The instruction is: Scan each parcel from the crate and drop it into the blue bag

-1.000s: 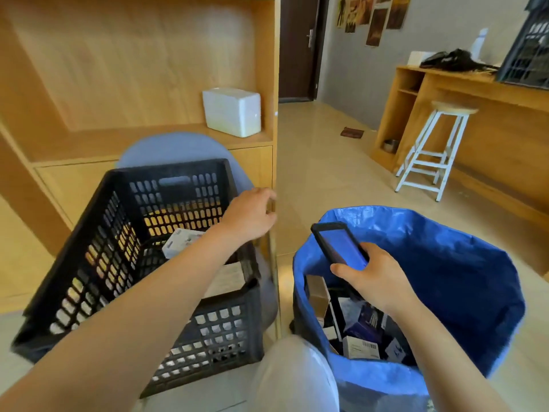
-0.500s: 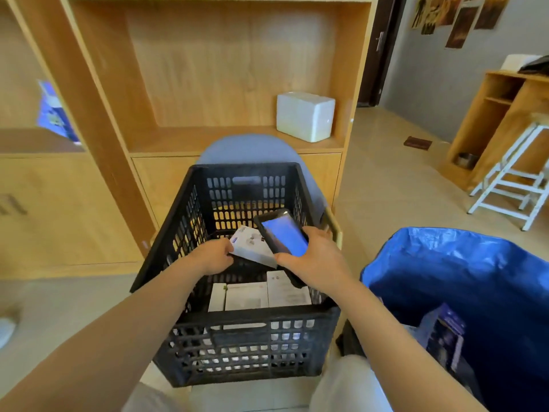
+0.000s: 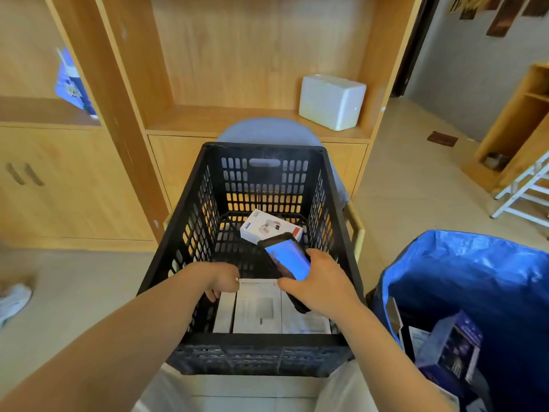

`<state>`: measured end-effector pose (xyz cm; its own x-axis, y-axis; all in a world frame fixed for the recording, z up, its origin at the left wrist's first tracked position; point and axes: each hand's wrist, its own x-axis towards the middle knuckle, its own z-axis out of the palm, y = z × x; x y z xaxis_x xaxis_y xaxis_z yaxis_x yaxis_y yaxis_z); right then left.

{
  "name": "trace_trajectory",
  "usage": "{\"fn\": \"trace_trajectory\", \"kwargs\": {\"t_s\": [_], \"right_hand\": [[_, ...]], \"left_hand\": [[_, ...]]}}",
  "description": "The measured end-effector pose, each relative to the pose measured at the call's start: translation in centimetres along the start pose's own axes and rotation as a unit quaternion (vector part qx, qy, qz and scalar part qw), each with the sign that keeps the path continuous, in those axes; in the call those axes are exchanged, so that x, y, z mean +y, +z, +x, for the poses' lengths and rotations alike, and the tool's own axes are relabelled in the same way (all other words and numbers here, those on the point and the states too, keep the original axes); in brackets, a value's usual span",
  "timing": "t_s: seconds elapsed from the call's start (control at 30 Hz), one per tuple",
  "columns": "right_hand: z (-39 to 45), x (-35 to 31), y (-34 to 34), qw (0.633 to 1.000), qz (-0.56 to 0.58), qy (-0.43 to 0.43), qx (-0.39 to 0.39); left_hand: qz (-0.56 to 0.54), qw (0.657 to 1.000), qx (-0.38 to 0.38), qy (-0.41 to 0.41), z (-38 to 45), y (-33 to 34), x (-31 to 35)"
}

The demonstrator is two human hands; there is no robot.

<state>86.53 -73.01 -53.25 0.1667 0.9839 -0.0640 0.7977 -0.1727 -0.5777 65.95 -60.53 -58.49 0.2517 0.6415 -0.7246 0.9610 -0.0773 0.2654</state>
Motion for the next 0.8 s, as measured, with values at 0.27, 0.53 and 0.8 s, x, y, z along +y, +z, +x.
{"fn": "trace_trajectory", "kwargs": {"t_s": [0.27,0.53,0.8], "right_hand": [[-0.6,0.3,0.3,1.000,0.010,-0.008,0.001],[-0.9,0.3,0.2,1.000,0.012,-0.015,-0.001],[-0.1,0.1,-0.1,1.000,0.006,-0.008,0.004]], "left_hand": [[-0.029,0.994,0.110,0.007,0.3,0.6,-0.2],[-0.195,0.979,0.036,-0.039,-0.1,0.5,-1.0],[-0.074,0.993,0.085,-0.024,-2.3,-2.1,-1.1]]}}
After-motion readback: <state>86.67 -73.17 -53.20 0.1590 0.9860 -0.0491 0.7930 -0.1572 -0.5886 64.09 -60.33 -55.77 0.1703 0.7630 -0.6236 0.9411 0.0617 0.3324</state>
